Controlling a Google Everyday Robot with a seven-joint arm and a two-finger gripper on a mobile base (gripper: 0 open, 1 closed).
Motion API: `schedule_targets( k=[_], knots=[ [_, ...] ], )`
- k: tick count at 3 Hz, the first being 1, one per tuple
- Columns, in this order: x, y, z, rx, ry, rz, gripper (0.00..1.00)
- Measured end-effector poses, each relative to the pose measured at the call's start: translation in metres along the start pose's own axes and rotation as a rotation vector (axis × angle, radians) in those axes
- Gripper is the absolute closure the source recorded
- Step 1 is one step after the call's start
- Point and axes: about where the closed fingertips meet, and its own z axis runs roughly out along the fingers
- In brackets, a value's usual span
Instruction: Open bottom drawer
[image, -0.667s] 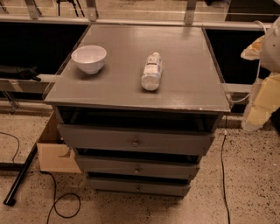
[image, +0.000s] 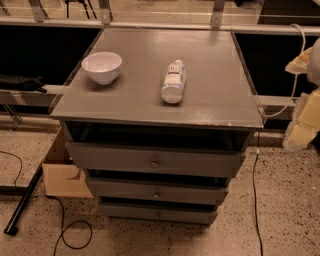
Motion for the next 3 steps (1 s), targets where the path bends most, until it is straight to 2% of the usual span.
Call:
schedule_targets(
  k=[1,3],
  knots=[
    [0.015,-0.004,0.01,-0.015,0.001,0.037,0.0],
    [0.042,-0.002,0.059,-0.146,-0.038,0.099,0.0]
  ],
)
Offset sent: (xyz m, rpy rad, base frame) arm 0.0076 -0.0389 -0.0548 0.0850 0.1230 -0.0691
